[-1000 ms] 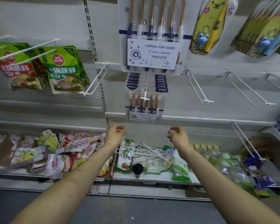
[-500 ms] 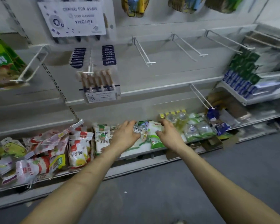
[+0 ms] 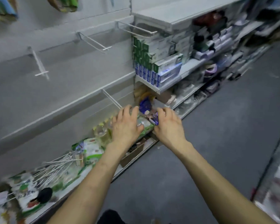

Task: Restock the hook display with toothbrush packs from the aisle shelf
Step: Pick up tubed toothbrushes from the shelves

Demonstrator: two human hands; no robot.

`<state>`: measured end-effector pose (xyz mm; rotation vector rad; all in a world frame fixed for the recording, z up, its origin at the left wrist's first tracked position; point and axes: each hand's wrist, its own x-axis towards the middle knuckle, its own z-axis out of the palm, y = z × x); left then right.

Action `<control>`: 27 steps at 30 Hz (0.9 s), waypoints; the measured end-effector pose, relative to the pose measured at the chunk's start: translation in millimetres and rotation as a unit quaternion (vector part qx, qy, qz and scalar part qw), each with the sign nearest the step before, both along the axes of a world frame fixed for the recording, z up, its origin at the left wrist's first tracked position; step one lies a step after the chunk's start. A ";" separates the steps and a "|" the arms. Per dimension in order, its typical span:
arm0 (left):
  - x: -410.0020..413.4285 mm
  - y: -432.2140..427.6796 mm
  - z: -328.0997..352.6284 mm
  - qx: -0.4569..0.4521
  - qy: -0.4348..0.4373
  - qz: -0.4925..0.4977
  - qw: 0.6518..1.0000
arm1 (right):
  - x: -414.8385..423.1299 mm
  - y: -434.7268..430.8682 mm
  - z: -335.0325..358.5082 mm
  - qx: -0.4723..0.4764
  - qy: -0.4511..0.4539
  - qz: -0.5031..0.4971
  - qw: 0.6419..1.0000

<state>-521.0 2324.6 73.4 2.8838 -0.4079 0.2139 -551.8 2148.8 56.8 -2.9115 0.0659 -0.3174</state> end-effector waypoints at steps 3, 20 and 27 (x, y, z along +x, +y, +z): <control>35.0 -74.0 7.8 0.003 -0.027 -0.061 0.998 | 12.0 -65.4 9.2 0.002 0.008 -0.072 0.997; 198.5 -415.4 8.7 -0.067 -0.001 -0.420 0.905 | 54.1 -345.2 41.1 -0.011 -0.027 -0.442 0.897; 204.0 -564.3 8.4 -0.059 -0.008 -0.540 0.840 | 44.0 -438.9 37.8 -0.019 -0.003 -0.537 0.844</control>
